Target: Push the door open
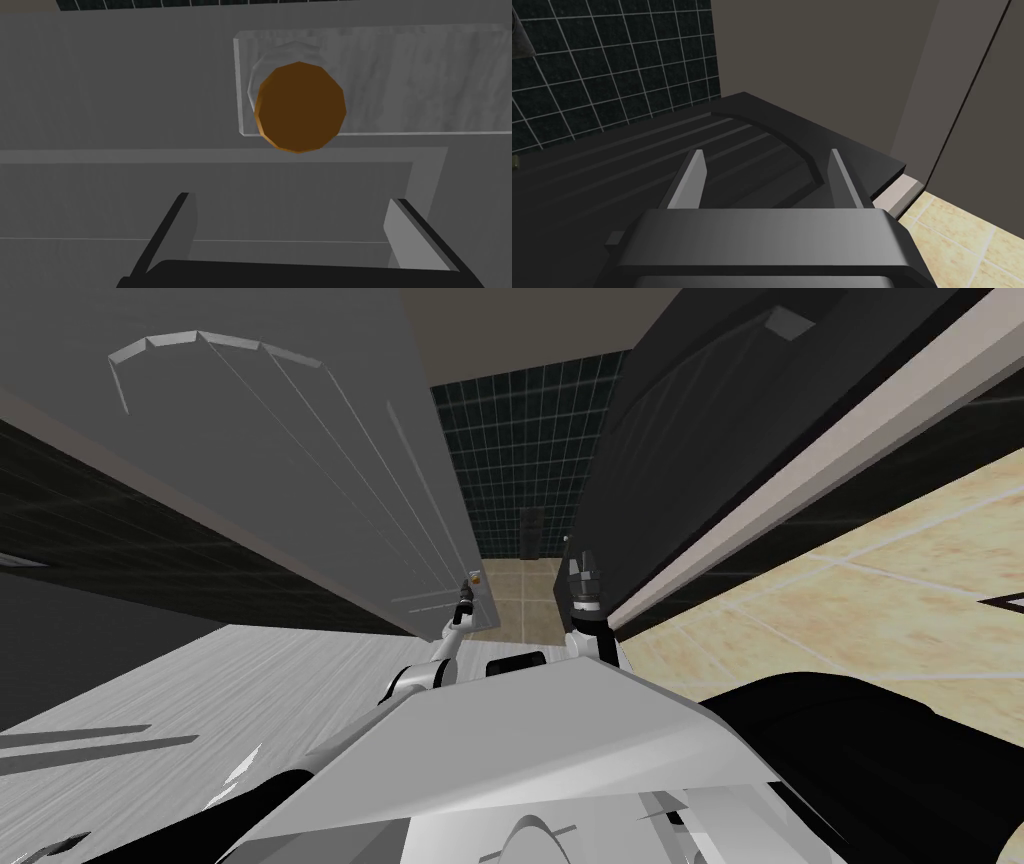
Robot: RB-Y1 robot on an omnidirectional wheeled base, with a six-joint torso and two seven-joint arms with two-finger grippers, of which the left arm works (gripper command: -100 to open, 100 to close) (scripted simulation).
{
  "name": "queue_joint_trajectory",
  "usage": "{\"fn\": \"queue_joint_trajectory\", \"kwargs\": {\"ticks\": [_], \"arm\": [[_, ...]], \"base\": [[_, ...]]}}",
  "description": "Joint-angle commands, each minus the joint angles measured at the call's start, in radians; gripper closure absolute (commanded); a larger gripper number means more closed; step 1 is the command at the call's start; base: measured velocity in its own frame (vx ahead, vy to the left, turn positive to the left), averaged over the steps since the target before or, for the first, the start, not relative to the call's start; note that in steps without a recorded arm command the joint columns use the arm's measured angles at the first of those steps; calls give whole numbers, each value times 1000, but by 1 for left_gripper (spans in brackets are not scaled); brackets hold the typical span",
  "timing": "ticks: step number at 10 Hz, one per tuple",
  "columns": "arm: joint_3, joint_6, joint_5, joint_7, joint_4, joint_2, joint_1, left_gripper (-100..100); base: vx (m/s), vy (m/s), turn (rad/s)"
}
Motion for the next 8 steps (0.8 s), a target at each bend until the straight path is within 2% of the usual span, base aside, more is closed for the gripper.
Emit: {"fn": "queue_joint_trajectory", "kwargs": {"ticks": [1, 4, 5, 8], "arm": [[-4, 4, 0, 2, -8, -8, 4, -100], [-10, 8, 1, 7, -10, -27, 3, -100], [-9, 4, 1, 7, -7, -22, 3, -100], [-5, -1, 2, 6, -7, -11, 6, -100]], "base": [[-208, -30, 10], [-201, -57, 13], [-84, -9, -1], [140, -4, -24]]}}
